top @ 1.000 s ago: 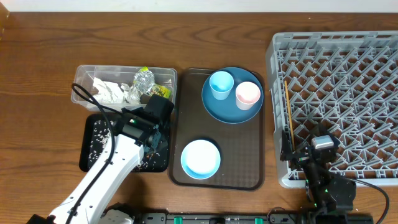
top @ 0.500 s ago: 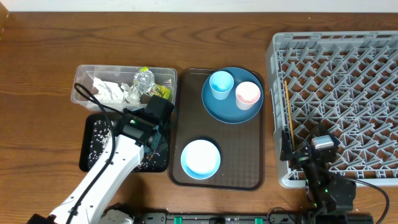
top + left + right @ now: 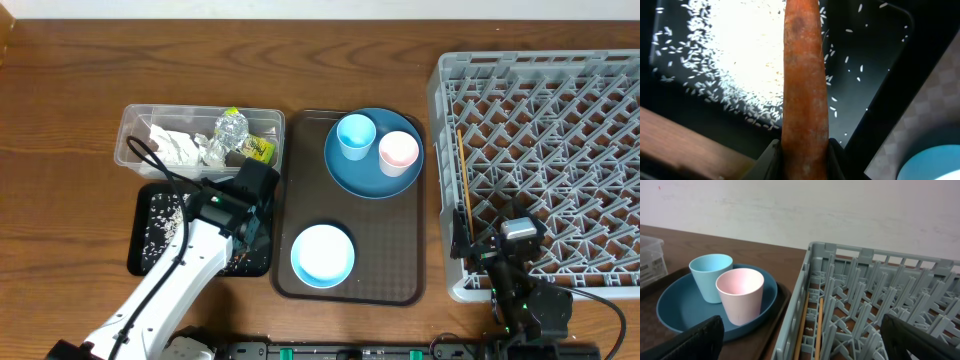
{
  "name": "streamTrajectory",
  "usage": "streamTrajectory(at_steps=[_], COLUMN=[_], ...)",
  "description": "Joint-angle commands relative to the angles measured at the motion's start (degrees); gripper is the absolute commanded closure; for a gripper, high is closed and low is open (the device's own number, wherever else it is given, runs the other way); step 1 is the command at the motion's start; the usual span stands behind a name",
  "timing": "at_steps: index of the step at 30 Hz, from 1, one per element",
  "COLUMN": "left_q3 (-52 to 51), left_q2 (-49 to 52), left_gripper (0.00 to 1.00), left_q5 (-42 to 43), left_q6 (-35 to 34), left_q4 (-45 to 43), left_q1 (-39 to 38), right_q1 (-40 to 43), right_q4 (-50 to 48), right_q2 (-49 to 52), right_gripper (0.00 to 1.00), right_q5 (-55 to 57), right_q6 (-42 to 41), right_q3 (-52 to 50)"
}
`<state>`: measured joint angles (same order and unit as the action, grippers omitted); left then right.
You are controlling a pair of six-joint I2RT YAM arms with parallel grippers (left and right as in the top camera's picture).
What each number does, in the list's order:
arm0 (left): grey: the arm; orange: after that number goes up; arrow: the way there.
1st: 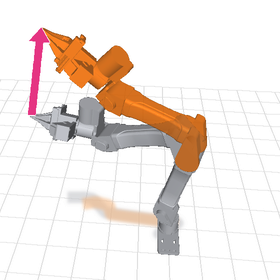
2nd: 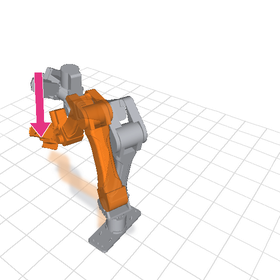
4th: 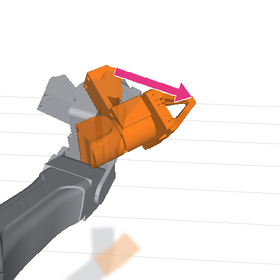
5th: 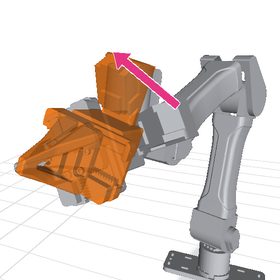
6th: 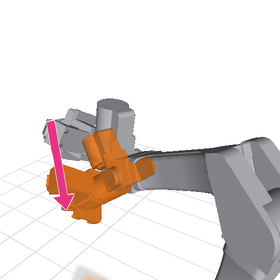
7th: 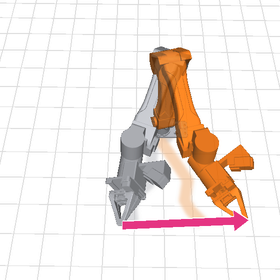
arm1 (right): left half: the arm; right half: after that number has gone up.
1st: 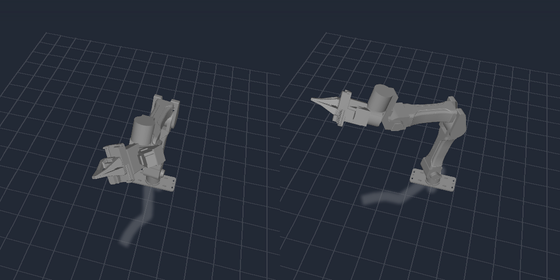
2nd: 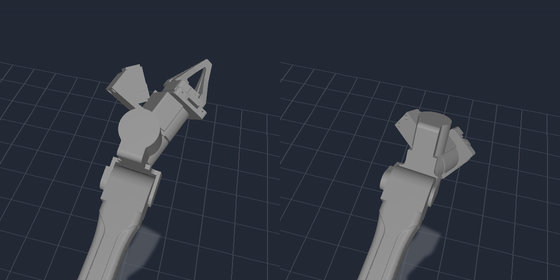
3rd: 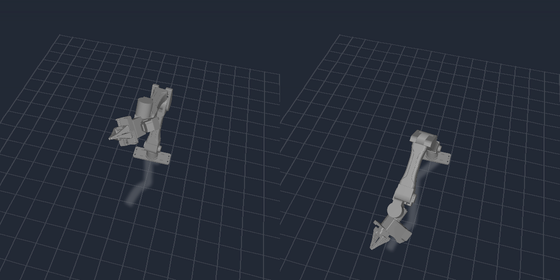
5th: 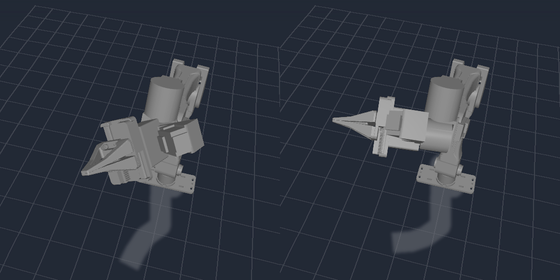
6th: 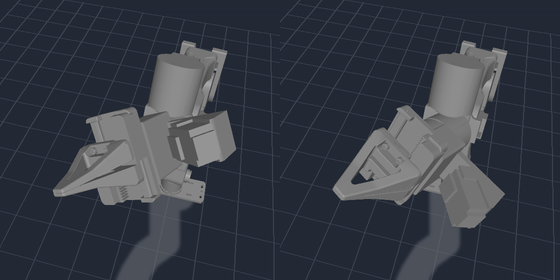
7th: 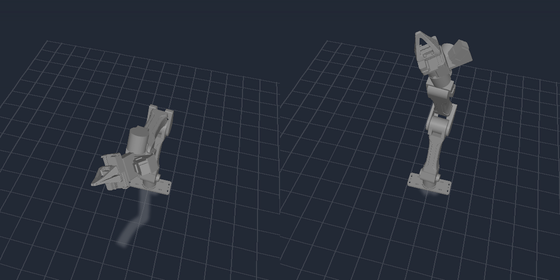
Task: Sort waste into correct bins and load items into the dishwasher rack
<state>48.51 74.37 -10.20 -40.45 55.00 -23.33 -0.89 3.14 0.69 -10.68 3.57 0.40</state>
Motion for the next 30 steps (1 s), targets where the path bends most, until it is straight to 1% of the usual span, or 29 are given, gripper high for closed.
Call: streamTrajectory(at_steps=[1,6,12,15,18,20,30], left_q3=[-2.7,-7.1,-8.3,-8.3,-8.3,-8.3,-8.3], left_q2=[-0.1,0.1,0.3,0.3,0.3,0.3,0.3], left_gripper=[0.92,0.92,0.91,0.79,0.76,0.71,0.69], left_q5=[0.7,0.6,0.5,0.2,0.1,0.0,0.0], left_q6=[0.3,0.4,0.4,0.4,1.6,2.9,3.8], left_q4=[-2.4,-8.9,-12.2,-12.3,-12.3,-12.3,-13.1], left_q1=[0.3,0.3,0.3,0.3,0.3,0.3,0.3], right_q1=[-0.3,-0.3,-0.3,-0.3,-0.3,-0.3,-0.3], right_q4=[0.1,0.1,0.1,0.1,0.1,0.1,0.1], right_q2=[-0.3,-0.3,-0.3,-0.3,-0.3,-0.3,-0.3], right_gripper=[0.01,0.01,0.01,0.01,0.01,0.01,0.01], right_q5=[-0.3,-0.2,-0.3,-0.3,-0.3,-0.3,-0.2], right_q6=[0.1,0.1,0.1,0.1,0.1,0.1,0.1], right_q3=[-0.1,-0.1,-0.1,-0.1,-0.1,-0.1,-0.1])
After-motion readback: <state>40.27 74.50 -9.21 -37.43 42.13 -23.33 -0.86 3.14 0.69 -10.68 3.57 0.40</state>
